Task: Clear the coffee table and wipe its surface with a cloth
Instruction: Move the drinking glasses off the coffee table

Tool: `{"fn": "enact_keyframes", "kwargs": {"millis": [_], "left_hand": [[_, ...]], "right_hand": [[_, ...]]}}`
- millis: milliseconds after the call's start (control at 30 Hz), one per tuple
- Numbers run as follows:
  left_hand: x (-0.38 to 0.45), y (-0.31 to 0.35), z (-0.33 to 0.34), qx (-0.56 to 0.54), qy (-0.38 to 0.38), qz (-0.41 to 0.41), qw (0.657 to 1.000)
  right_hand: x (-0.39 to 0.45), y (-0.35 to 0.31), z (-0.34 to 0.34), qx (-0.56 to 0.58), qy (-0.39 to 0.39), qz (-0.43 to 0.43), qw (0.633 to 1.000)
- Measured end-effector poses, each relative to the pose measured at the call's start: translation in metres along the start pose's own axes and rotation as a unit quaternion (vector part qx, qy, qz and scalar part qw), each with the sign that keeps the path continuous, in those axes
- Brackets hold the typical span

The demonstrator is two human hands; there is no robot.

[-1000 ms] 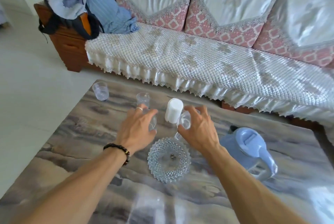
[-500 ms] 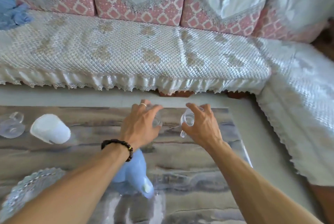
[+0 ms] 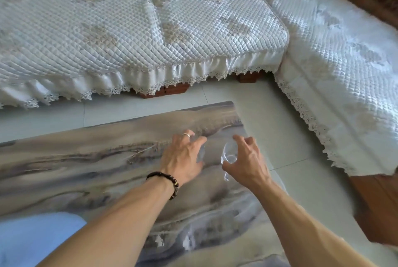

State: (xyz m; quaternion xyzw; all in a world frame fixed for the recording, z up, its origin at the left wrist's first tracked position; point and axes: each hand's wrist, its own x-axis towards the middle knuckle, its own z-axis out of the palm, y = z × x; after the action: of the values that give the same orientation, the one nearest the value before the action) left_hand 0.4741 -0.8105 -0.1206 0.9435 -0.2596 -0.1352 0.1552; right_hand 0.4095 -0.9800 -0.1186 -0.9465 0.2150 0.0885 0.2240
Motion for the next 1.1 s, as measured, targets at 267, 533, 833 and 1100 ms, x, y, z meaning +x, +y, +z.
{"fn": "enact_keyframes", "kwargs": {"millis": [267,533,833,1100], "left_hand": [[0.022,0.015,0.037,0.030,-0.028,0.013,0.999],[0.018,0.018,0.044,0.078,-0.011,0.033,0.996],[-0.008,0.005,0.012,0.071,-0.015,0.034,0.997],[-0.090,-0.072,-0.091,0.086,0.059,-0.026,0.994]], "right_hand": [[0.010,0.038,0.015,0.022,-0.005,0.034,0.999],[0.005,0.046,0.016,0.049,-0.008,0.035,0.998],[-0.009,0.010,0.000,-0.078,0.032,-0.035,0.996],[-0.040,-0.143,-0.026,-0.080,0.028,-0.194,0.977]]}}
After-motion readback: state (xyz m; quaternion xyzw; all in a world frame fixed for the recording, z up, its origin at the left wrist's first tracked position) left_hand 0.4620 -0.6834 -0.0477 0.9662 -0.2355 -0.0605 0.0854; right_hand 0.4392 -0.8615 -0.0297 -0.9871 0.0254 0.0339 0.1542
